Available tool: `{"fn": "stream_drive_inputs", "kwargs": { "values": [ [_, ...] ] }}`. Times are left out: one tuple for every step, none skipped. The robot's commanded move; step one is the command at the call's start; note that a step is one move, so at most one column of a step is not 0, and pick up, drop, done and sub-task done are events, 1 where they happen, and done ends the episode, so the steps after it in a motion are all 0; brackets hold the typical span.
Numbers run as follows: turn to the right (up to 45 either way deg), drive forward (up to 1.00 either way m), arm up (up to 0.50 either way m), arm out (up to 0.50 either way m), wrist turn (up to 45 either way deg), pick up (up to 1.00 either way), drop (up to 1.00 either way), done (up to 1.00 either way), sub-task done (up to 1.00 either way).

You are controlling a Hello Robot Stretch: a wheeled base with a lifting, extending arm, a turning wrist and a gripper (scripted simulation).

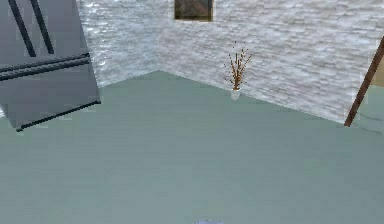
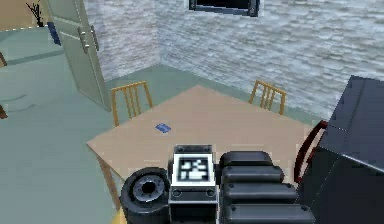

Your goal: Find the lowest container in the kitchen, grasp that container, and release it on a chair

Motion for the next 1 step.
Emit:
{"fn": "stream_drive_inputs", "kwargs": {
  "values": [
    [0.0,0.00,0.00,0.30,0.0,0.00,0.00,0.00,0.00]
  ]
}}
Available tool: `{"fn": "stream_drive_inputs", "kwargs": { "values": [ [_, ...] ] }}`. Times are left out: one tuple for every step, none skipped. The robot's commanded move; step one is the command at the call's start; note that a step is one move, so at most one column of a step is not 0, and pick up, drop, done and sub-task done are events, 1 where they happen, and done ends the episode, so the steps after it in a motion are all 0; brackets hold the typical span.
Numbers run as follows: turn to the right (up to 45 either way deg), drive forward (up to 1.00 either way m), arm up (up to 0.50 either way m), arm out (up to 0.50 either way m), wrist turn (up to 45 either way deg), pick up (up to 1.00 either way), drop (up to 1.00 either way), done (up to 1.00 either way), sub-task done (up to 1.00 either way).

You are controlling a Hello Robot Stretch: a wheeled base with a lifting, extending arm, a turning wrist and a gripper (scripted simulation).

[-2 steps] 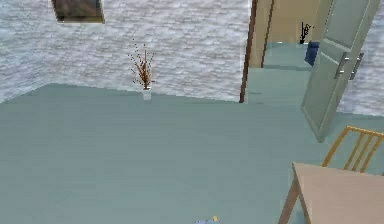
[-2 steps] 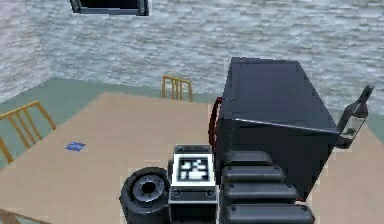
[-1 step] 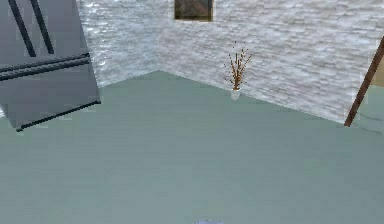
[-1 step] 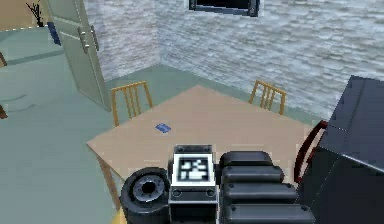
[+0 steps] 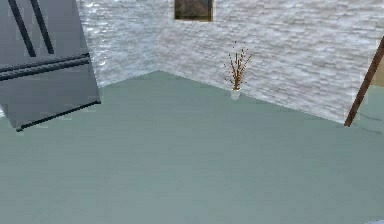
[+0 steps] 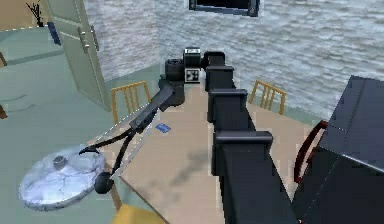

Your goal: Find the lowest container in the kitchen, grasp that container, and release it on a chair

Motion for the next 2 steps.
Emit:
{"fn": "stream_drive_inputs", "kwargs": {
  "values": [
    [0.0,0.00,0.00,0.00,39.0,0.00,0.00,0.00,0.00],
    [0.0,0.00,-0.42,0.00,0.0,0.00,0.00,0.00,0.00]
  ]
}}
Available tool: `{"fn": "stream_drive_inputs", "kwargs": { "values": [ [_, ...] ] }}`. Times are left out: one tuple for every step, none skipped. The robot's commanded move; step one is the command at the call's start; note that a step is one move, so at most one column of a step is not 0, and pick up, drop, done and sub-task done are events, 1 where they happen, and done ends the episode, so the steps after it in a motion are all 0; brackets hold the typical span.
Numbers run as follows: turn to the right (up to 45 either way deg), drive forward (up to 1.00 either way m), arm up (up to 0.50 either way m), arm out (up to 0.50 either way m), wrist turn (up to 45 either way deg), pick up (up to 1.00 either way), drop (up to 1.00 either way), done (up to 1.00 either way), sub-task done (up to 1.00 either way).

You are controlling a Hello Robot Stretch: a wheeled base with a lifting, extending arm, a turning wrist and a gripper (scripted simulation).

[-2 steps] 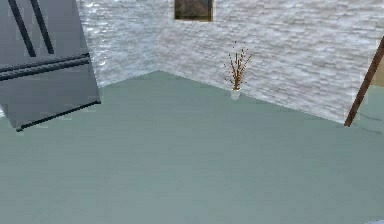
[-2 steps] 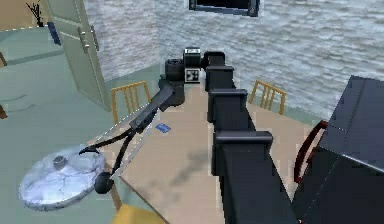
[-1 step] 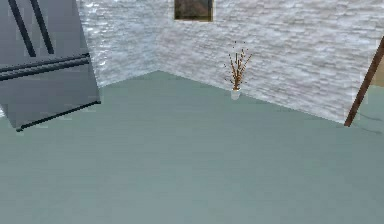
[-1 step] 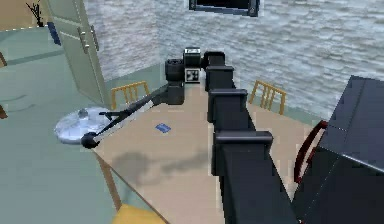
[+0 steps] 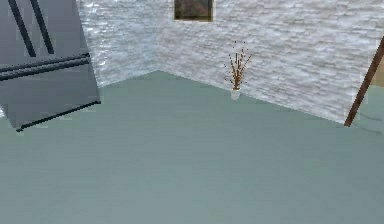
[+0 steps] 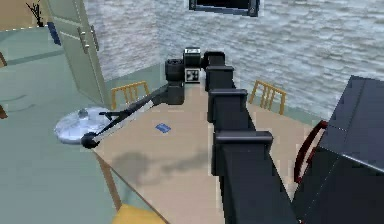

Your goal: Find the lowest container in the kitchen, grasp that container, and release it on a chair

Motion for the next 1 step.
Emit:
{"fn": "stream_drive_inputs", "kwargs": {
  "values": [
    [0.0,0.00,-0.50,0.00,0.0,0.00,0.00,0.00,0.00]
  ]
}}
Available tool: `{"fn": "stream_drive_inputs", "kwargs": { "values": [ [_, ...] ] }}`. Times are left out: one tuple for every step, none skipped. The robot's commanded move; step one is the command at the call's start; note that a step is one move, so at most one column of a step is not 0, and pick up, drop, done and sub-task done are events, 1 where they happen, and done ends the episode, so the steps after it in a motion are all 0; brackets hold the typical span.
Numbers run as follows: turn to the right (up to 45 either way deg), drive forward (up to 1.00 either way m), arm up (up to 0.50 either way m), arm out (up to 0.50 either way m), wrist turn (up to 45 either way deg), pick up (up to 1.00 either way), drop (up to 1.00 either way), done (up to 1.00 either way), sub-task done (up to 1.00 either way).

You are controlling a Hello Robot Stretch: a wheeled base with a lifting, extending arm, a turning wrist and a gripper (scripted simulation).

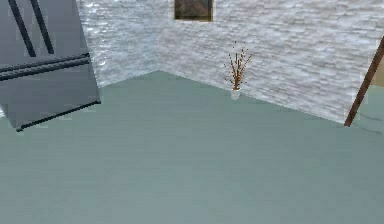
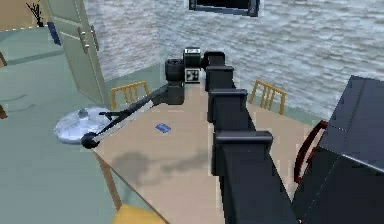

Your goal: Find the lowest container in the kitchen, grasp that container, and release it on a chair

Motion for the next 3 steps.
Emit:
{"fn": "stream_drive_inputs", "kwargs": {
  "values": [
    [0.0,0.00,0.00,0.00,0.0,0.00,1.00,0.00,0.00],
    [0.0,0.00,0.00,-0.10,0.0,0.00,0.00,0.00,0.00],
    [0.0,0.00,0.00,0.00,0.0,0.00,0.00,1.00,0.00]
  ]
}}
